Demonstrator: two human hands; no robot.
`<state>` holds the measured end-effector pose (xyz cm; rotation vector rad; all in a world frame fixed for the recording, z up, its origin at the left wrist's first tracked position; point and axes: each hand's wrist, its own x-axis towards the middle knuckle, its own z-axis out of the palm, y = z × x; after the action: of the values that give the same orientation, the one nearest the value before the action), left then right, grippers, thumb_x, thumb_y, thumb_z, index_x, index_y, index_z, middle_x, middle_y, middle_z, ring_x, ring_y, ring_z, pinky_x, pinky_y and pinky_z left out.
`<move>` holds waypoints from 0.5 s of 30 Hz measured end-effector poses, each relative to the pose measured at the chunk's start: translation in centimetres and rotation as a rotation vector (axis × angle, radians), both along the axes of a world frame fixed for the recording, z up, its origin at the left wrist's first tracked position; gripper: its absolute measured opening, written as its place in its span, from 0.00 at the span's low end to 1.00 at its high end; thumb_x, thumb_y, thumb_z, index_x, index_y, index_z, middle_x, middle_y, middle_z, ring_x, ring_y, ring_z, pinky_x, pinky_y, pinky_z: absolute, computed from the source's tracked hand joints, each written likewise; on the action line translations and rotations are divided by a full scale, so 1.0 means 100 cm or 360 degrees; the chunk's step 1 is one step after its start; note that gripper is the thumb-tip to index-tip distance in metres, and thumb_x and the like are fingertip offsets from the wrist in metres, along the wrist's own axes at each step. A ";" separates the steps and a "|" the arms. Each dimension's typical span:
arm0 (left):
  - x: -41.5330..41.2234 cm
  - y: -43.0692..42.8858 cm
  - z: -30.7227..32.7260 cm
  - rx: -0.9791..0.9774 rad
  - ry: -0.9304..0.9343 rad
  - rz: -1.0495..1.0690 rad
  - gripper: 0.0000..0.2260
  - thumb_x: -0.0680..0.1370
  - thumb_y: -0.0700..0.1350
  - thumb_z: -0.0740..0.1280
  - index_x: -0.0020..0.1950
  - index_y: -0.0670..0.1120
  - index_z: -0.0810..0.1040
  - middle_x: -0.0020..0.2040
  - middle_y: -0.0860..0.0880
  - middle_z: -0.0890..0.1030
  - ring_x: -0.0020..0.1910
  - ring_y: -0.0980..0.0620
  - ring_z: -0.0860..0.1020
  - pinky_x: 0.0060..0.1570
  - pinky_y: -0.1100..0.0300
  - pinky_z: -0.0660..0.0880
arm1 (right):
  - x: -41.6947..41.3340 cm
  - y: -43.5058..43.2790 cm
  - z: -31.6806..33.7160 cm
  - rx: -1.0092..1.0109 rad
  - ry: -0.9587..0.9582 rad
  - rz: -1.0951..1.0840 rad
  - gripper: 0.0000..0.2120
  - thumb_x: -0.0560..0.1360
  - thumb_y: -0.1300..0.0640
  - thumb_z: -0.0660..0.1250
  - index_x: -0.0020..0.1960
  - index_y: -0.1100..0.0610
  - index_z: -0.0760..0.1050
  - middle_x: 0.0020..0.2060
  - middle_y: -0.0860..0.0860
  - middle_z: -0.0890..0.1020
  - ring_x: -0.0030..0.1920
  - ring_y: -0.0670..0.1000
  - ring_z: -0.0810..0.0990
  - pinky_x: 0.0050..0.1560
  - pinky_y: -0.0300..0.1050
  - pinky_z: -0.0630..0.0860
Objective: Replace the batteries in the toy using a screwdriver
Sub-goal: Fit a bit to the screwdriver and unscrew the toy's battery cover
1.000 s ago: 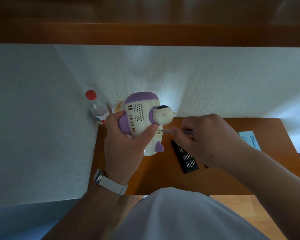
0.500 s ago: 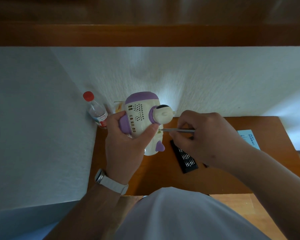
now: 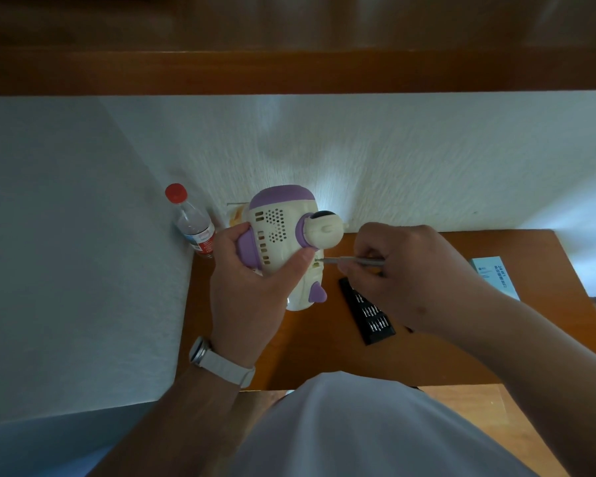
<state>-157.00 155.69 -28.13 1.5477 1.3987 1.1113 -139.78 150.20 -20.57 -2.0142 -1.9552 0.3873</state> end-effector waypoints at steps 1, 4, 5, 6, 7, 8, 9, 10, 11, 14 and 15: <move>0.000 0.000 0.000 0.0004 -0.0004 0.0001 0.29 0.67 0.51 0.79 0.60 0.53 0.65 0.50 0.67 0.73 0.45 0.78 0.75 0.32 0.78 0.72 | -0.001 0.000 0.000 0.0003 0.0028 -0.0006 0.11 0.76 0.46 0.66 0.42 0.52 0.72 0.29 0.47 0.75 0.28 0.47 0.75 0.27 0.38 0.67; 0.000 0.001 0.004 0.0009 -0.0036 0.0015 0.30 0.65 0.56 0.76 0.60 0.53 0.65 0.51 0.67 0.73 0.45 0.78 0.76 0.32 0.78 0.73 | -0.002 0.001 0.001 -0.0018 0.0065 -0.0022 0.08 0.76 0.47 0.67 0.44 0.50 0.72 0.32 0.46 0.76 0.30 0.47 0.75 0.29 0.38 0.70; 0.000 0.001 0.006 0.0009 -0.0045 0.0019 0.30 0.64 0.58 0.75 0.60 0.53 0.65 0.51 0.67 0.73 0.45 0.77 0.76 0.32 0.78 0.73 | -0.003 0.001 0.002 -0.0034 0.0061 -0.0032 0.09 0.76 0.46 0.66 0.45 0.50 0.73 0.33 0.46 0.77 0.31 0.47 0.76 0.29 0.38 0.70; 0.000 0.001 0.006 0.0007 -0.0056 0.0019 0.31 0.63 0.58 0.75 0.60 0.53 0.65 0.51 0.67 0.73 0.45 0.77 0.76 0.32 0.77 0.73 | -0.003 0.000 0.002 -0.0050 0.0062 -0.0046 0.11 0.76 0.43 0.63 0.45 0.50 0.73 0.32 0.46 0.77 0.31 0.47 0.76 0.28 0.37 0.68; 0.001 0.001 0.007 0.0000 -0.0069 0.0015 0.31 0.63 0.59 0.74 0.60 0.53 0.65 0.51 0.66 0.74 0.45 0.77 0.76 0.32 0.77 0.73 | -0.002 0.000 0.003 -0.0056 0.0063 -0.0058 0.15 0.74 0.39 0.60 0.44 0.50 0.74 0.31 0.47 0.77 0.31 0.47 0.77 0.27 0.36 0.67; 0.001 0.001 0.007 -0.0008 -0.0078 0.0010 0.31 0.63 0.58 0.75 0.60 0.53 0.65 0.51 0.65 0.74 0.45 0.77 0.76 0.32 0.77 0.73 | -0.002 0.001 0.002 -0.0055 0.0055 -0.0068 0.18 0.73 0.38 0.58 0.43 0.51 0.75 0.30 0.47 0.77 0.30 0.47 0.77 0.27 0.35 0.65; 0.001 0.001 0.007 -0.0015 -0.0082 0.0004 0.31 0.62 0.58 0.75 0.60 0.53 0.65 0.51 0.65 0.75 0.45 0.76 0.77 0.32 0.76 0.74 | -0.001 0.001 0.002 -0.0048 0.0036 -0.0078 0.19 0.73 0.37 0.57 0.42 0.51 0.75 0.29 0.47 0.77 0.29 0.47 0.77 0.26 0.35 0.64; 0.001 0.001 0.007 -0.0020 -0.0085 -0.0001 0.31 0.62 0.58 0.75 0.60 0.53 0.65 0.51 0.65 0.75 0.45 0.76 0.77 0.32 0.76 0.74 | 0.000 0.002 0.001 -0.0043 0.0016 -0.0087 0.19 0.73 0.37 0.57 0.41 0.52 0.76 0.27 0.47 0.76 0.28 0.47 0.76 0.26 0.35 0.63; 0.001 0.000 0.007 -0.0023 -0.0086 -0.0005 0.31 0.62 0.58 0.75 0.60 0.53 0.65 0.51 0.65 0.75 0.45 0.76 0.77 0.32 0.76 0.74 | 0.000 0.002 0.000 -0.0038 0.0000 -0.0096 0.19 0.74 0.38 0.57 0.39 0.52 0.75 0.27 0.47 0.75 0.27 0.47 0.75 0.26 0.35 0.61; 0.002 0.000 0.006 -0.0019 -0.0073 -0.0008 0.31 0.62 0.59 0.75 0.59 0.54 0.65 0.51 0.66 0.74 0.45 0.76 0.77 0.32 0.76 0.74 | 0.001 0.003 -0.001 -0.0014 -0.0051 -0.0085 0.20 0.74 0.39 0.57 0.38 0.54 0.76 0.26 0.47 0.76 0.27 0.48 0.75 0.25 0.36 0.62; 0.001 0.000 0.006 -0.0021 -0.0078 -0.0010 0.31 0.62 0.59 0.75 0.59 0.54 0.65 0.50 0.66 0.74 0.44 0.76 0.77 0.32 0.76 0.74 | 0.001 0.003 -0.001 -0.0011 -0.0067 -0.0069 0.19 0.75 0.40 0.58 0.39 0.54 0.76 0.27 0.47 0.76 0.27 0.48 0.75 0.26 0.36 0.63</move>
<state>-156.85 155.65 -27.55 1.5048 1.3653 1.1264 -139.66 150.47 -20.71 -2.0816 -1.9332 0.3448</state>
